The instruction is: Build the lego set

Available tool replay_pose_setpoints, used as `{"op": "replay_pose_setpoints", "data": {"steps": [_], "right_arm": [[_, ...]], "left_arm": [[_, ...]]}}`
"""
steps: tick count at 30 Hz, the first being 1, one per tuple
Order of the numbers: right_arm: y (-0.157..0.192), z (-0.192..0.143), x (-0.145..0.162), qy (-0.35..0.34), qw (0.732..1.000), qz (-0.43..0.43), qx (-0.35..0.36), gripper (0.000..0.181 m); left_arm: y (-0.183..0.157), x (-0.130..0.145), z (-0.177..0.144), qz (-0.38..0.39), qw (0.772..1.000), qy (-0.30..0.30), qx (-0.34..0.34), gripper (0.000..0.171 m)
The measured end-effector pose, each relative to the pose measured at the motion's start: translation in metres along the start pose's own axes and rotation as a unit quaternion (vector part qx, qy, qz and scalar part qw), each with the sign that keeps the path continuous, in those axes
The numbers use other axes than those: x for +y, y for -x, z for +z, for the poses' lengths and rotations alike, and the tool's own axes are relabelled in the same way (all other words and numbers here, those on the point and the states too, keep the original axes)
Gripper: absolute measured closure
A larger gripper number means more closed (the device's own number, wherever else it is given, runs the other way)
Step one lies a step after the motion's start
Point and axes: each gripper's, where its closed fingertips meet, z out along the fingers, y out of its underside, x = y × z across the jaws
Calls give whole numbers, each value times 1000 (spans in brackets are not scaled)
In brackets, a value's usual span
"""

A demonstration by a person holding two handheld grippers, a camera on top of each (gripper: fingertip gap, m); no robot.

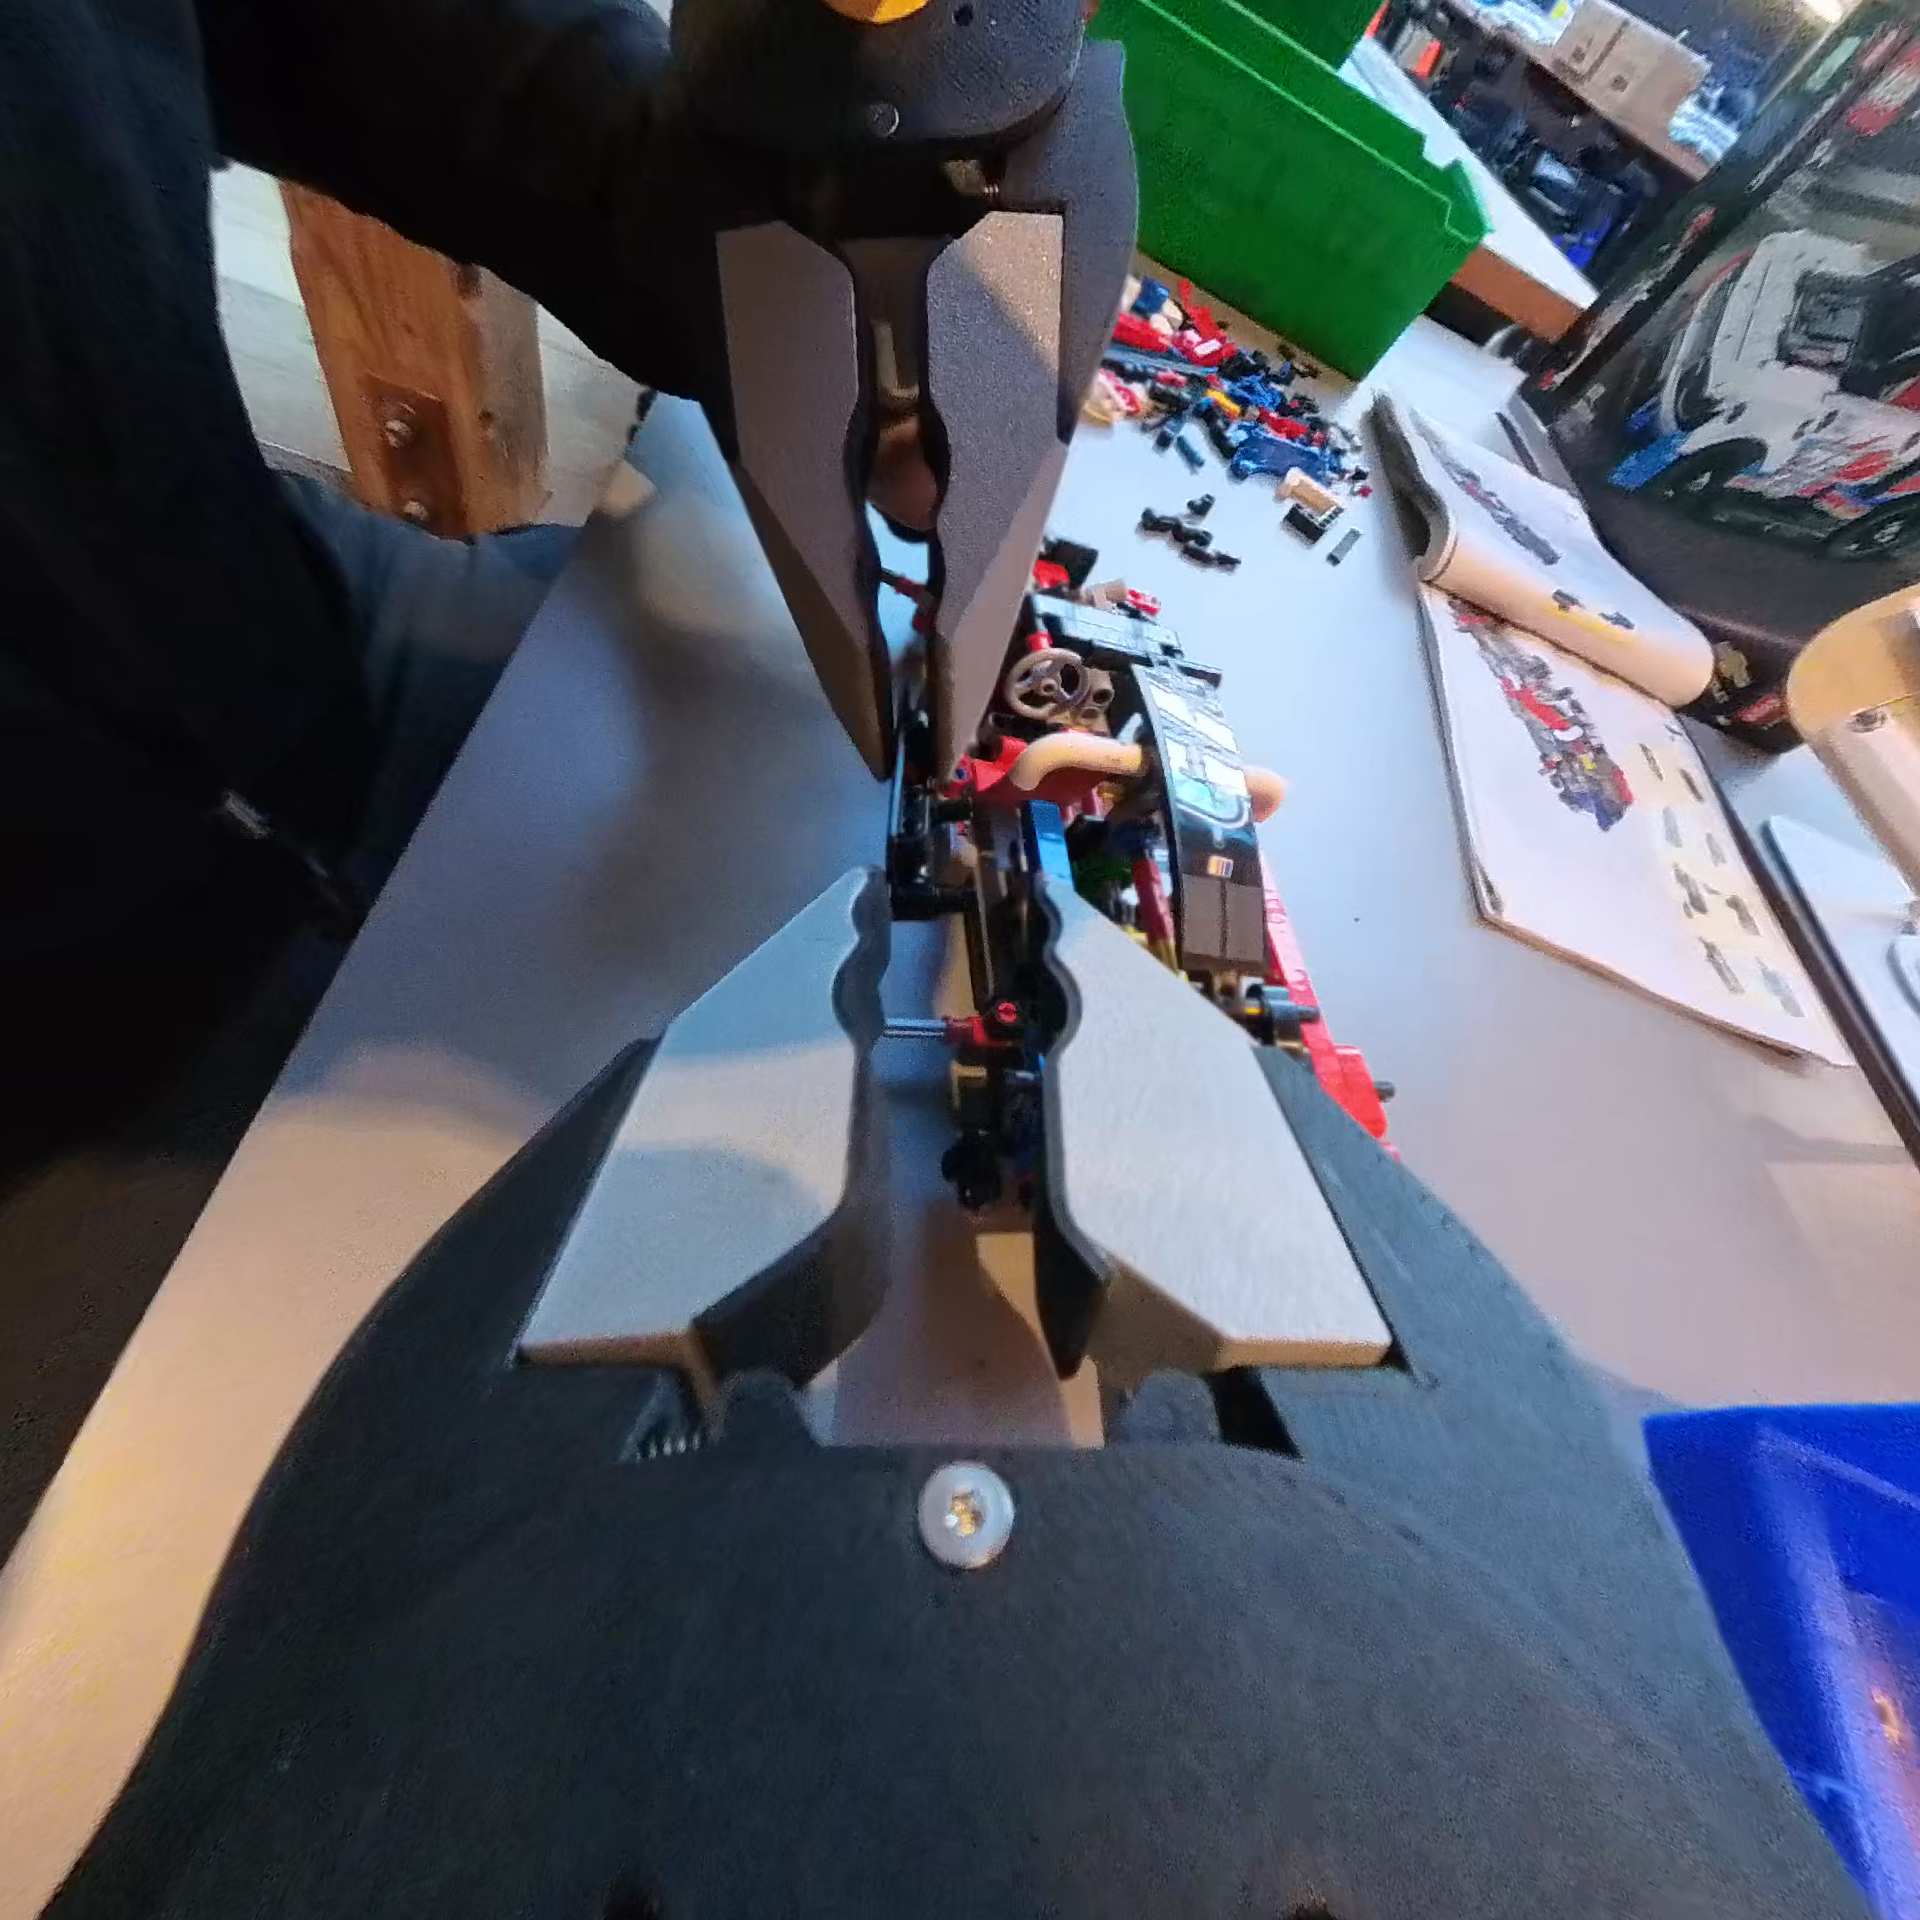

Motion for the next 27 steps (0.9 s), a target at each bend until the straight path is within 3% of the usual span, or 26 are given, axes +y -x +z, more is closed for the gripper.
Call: {"op": "replay_pose_setpoints", "data": {"steps": [5, 10, 11, 13, 22, 27], "right_arm": [[4, 3, 8, 26, 999, -27, 1, 168], [-1, 6, 17, 49, 998, -38, 19, 167], [-4, 6, 19, 55, 997, -40, 29, 161], [-12, 3, 26, 69, 997, -24, 40, 130], [-45, 0, 29, 63, 996, 38, 57, 92], [-52, 13, 32, 61, 991, 108, -45, 69]], "left_arm": [[1, 4, 3, -1, 1000, 11, 6, 168], [5, 12, 10, -57, 997, 37, 19, 168], [7, 15, 11, -64, 997, 48, 19, 168], [10, 20, 15, -80, 994, 72, 22, 168], [17, 19, 21, -125, 986, 103, 36, 168], [17, 18, 22, -111, 987, 112, 28, 167]]}}
